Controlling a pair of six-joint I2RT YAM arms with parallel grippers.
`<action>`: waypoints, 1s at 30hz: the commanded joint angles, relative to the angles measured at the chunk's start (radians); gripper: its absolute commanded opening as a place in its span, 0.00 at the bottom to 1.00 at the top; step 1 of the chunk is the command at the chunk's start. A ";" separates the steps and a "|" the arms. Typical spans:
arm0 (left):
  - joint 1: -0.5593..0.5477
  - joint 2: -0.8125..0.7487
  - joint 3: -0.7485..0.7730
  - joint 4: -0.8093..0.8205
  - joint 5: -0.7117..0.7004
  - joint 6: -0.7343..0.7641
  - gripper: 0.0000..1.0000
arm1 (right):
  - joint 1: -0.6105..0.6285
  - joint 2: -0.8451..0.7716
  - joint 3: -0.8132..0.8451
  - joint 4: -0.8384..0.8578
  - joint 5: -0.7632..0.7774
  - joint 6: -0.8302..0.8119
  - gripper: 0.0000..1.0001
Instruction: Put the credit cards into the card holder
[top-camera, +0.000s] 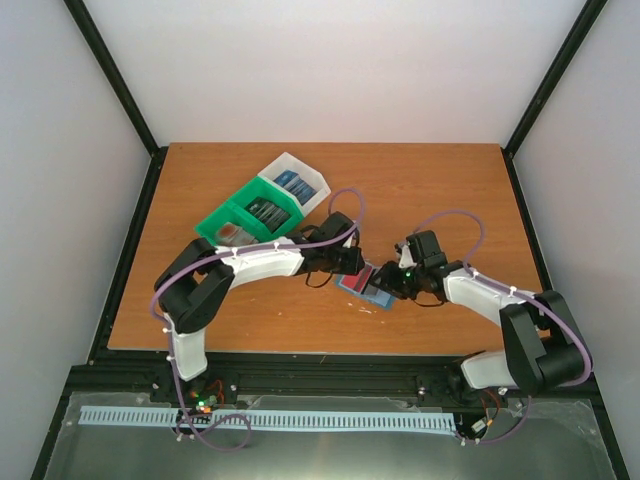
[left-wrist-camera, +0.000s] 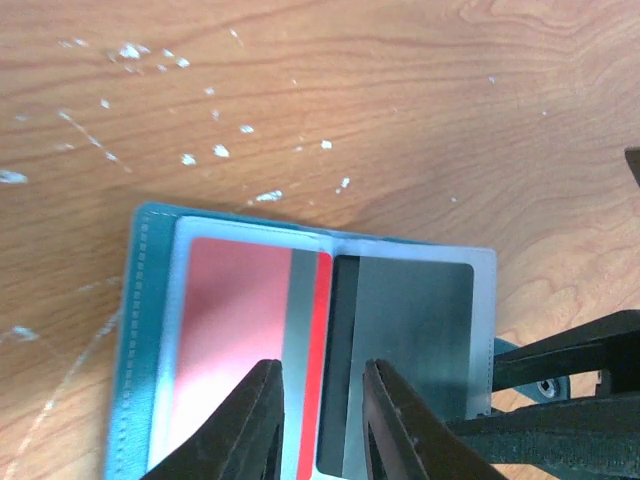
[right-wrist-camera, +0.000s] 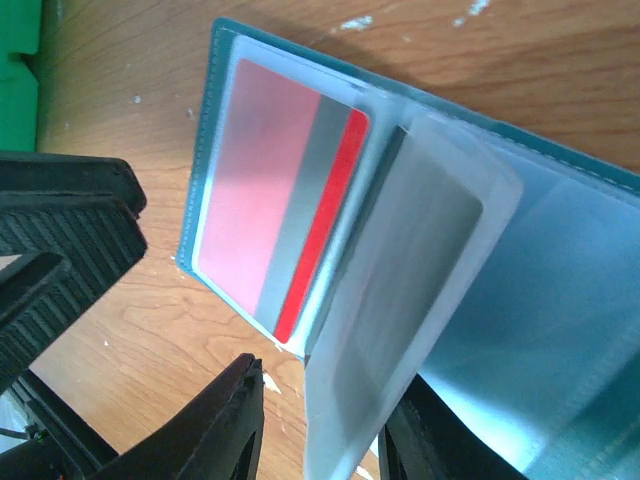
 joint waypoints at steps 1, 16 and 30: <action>0.029 -0.061 -0.006 -0.036 -0.073 0.024 0.25 | 0.029 0.029 0.051 0.041 -0.019 0.012 0.34; 0.147 -0.169 -0.105 0.014 0.007 0.055 0.42 | 0.094 0.167 0.176 0.071 0.013 0.004 0.41; 0.162 -0.151 -0.131 0.097 0.127 0.056 0.50 | 0.095 0.178 0.194 0.030 0.097 -0.013 0.43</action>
